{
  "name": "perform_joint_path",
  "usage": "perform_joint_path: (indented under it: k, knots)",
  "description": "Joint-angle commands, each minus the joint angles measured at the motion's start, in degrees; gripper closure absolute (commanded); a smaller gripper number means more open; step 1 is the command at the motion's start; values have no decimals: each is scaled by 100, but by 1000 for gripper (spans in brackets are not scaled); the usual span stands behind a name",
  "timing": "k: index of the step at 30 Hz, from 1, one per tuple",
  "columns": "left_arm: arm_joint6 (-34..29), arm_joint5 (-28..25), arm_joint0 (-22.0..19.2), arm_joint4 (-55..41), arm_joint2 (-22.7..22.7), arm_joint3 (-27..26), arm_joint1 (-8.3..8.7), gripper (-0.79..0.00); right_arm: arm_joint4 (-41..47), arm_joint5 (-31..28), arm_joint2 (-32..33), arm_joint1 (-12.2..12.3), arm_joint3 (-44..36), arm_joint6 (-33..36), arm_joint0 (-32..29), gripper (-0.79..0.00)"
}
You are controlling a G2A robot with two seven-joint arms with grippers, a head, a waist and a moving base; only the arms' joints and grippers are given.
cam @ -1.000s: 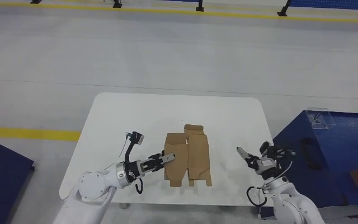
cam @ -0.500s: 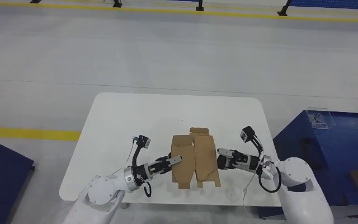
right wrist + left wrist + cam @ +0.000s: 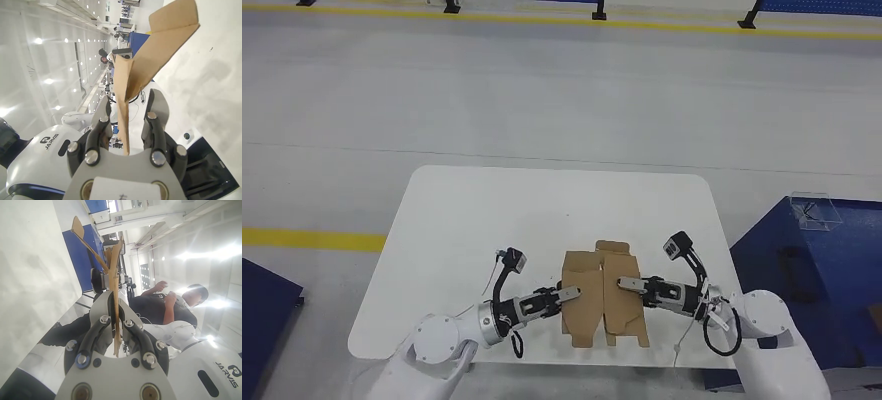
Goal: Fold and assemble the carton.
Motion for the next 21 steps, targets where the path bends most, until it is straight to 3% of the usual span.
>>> perform_joint_path:
  k: [1, 14, 21]
  knots:
    - [51, -4, 4, -160, -44, 21, -1, -785, -55, -101, 25, 13, -19, -98, -35, 0]
    - [-250, 197, 462, -750, -1507, -50, 252, -785, 180, -87, 295, 78, -80, -78, -129, 0]
    - [-267, 205, 470, -741, -1545, -9, 260, -785, 180, -87, 295, 78, -80, -78, -129, 0]
